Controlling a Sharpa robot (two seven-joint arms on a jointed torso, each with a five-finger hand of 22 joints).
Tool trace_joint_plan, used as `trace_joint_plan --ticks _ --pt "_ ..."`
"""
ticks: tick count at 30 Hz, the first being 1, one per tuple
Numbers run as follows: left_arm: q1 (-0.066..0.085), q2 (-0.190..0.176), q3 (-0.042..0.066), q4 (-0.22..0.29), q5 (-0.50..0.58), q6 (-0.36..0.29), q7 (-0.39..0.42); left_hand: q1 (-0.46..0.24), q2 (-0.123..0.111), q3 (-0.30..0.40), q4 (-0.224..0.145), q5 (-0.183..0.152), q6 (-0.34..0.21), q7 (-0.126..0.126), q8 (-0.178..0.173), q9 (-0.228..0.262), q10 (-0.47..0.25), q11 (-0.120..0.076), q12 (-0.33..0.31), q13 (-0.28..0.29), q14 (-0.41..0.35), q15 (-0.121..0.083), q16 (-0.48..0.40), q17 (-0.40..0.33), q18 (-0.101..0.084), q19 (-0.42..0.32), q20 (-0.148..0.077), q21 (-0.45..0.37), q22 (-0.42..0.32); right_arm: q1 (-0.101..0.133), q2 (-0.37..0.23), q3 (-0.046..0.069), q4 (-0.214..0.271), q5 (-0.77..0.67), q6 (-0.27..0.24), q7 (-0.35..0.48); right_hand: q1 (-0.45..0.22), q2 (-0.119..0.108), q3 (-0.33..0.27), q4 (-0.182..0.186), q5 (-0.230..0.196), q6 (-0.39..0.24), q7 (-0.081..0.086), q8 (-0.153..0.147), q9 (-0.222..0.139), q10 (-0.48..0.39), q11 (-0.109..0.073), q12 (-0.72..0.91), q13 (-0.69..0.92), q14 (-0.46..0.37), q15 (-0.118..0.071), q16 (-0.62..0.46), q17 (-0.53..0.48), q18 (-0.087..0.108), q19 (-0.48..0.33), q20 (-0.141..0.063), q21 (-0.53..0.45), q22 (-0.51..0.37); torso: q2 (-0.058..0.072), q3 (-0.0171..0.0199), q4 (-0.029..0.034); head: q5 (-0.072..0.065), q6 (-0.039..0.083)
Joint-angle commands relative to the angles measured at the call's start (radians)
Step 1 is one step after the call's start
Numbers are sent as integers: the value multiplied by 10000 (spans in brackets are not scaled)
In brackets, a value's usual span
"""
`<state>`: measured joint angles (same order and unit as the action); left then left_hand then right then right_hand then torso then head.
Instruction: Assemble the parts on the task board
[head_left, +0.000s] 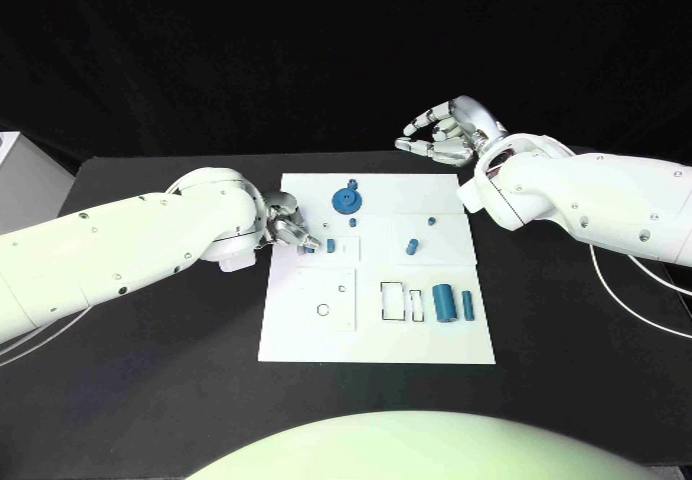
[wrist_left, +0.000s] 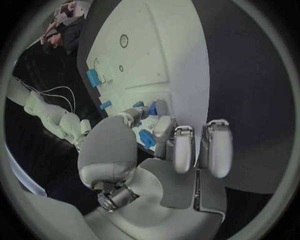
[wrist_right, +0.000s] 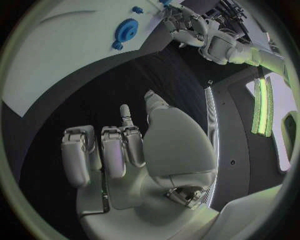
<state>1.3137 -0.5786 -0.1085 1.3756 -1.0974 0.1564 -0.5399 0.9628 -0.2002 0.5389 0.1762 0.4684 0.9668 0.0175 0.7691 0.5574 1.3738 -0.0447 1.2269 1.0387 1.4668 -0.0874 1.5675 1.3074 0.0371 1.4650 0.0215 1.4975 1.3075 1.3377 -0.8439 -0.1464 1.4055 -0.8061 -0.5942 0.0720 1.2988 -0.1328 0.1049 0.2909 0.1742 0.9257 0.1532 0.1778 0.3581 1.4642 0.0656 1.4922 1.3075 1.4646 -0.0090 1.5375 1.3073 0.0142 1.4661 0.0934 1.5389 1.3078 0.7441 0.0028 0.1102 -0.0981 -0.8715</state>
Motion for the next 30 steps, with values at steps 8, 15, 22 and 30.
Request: trace_joint_plan --ticks 8,15,22,30 --pt "-2 -222 115 257 100 -227 56 5 -99 -267 81 -39 -78 61 -59 -52 -178 6 -152 -177 1040 -83 33 2634 -79 429 -58 -12 1477 -15 -11 1 6 -90 98 71 -39 54 -67 12 34 -55 -3 53 -12 395 47 -52 2038 853 44 -57 1816 -48 886 46 -44 2379 1 2 6 -31 17" --pt "-3 -268 168 337 263 -444 136 -13 -207 -817 562 -243 -102 84 -29 -132 -227 29 -181 -213 1040 -64 33 2634 -80 433 -40 -14 1486 -25 -8 1 1 -90 97 74 -39 54 -67 12 34 -55 -3 53 -12 395 47 -52 2038 853 44 -57 1816 -48 886 46 -44 2379 0 6 1 -28 32" --pt "-3 -437 332 456 403 -817 310 130 -175 -976 762 -403 -161 95 -37 -180 -316 39 -291 -369 1040 -60 33 2634 -62 396 -37 -62 1420 -31 -13 1 1 -90 93 75 -39 54 -67 12 34 -55 -3 53 -12 395 47 -52 2038 853 44 -57 1816 -48 886 46 -44 2379 3 6 3 -37 39" --pt "7 -749 666 707 1134 -2348 2027 2081 -23 -1107 895 -146 -2306 1020 -364 -348 -3745 878 -2874 -3746 -4 647 -1313 597 578 -1378 479 -2151 -1264 -33 -21 1 -15 -89 74 85 -78 71 -86 8 40 -68 -1 53 -14 388 48 -61 2031 850 44 -63 1805 -41 875 46 -69 2362 -4 12 9 -49 87"
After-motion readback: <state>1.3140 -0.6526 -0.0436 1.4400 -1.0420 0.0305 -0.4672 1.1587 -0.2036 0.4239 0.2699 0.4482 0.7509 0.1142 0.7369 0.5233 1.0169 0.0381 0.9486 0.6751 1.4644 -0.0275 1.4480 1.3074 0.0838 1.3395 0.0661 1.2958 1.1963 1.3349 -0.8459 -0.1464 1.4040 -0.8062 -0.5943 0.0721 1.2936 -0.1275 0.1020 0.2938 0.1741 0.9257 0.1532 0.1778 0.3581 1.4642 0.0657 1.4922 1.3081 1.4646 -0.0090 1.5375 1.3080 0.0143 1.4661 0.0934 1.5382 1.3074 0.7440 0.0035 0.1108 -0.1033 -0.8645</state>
